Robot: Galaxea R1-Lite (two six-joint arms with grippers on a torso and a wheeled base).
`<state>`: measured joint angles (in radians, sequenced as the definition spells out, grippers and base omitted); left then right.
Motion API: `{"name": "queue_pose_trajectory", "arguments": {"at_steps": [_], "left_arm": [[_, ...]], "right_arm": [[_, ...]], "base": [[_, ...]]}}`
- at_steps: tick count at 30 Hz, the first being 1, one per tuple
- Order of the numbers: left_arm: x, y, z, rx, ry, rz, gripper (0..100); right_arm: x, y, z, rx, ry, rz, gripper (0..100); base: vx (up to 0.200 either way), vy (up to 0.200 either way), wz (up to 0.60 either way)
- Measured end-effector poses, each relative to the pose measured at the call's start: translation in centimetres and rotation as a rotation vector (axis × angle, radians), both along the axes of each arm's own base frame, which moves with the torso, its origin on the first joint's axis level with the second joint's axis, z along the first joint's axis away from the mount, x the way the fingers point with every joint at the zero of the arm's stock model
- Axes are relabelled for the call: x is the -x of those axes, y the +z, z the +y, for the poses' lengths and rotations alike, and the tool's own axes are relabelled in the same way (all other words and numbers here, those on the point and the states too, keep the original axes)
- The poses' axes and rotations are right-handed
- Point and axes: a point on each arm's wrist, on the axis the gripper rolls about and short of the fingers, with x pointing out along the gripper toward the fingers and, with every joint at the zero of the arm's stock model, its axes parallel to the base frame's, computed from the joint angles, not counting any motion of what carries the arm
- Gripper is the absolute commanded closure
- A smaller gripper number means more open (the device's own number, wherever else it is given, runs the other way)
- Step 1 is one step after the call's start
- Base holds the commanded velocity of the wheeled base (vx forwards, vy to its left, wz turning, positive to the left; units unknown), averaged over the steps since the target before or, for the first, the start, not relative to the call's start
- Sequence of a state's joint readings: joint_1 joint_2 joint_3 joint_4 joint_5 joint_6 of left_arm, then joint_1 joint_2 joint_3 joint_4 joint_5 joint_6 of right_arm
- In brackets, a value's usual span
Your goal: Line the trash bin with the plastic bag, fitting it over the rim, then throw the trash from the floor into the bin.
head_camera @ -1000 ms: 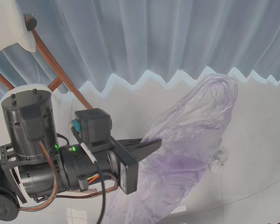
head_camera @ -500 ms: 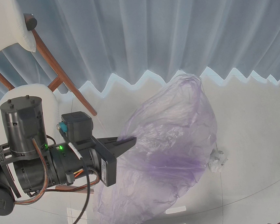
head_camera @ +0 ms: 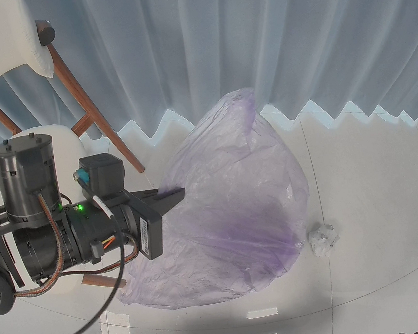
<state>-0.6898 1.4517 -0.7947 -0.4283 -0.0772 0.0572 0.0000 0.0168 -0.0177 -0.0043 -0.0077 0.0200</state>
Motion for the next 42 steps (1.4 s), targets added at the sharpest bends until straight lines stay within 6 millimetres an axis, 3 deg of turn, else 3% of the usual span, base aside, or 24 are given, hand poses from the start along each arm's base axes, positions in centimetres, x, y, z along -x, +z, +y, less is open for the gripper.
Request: {"name": "queue_pose_trajectory", "arguments": {"at_steps": [21, 27, 32, 37, 42], "left_arm": [[-0.6, 0.9, -0.6, -0.135, 0.103, -0.054, 100], [-0.9, 0.2, -3.0, -0.156, 0.041, -0.034, 100], [-2.3, -1.2, -5.5, -0.189, 0.01, 0.0, 100], [-4.0, -1.6, -9.0, -0.166, -0.02, 0.007, 100], [-3.3, -2.7, -12.5, -0.086, -0.048, 0.111, 100]], "right_arm": [[0.0, 0.0, 0.0, 0.001, 0.0, 0.0, 0], [0.0, 0.0, 0.0, 0.001, 0.0, 0.0, 0], [0.0, 0.0, 0.0, 0.001, 0.0, 0.0, 0], [0.0, 0.0, 0.0, 0.001, 0.0, 0.0, 0], [0.0, 0.0, 0.0, 0.003, 0.0, 0.002, 0]], "base": [[0.0, 0.0, 0.0], [0.0, 0.0, 0.0], [0.0, 0.0, 0.0], [0.0, 0.0, 0.0], [0.0, 0.0, 0.0]]}}
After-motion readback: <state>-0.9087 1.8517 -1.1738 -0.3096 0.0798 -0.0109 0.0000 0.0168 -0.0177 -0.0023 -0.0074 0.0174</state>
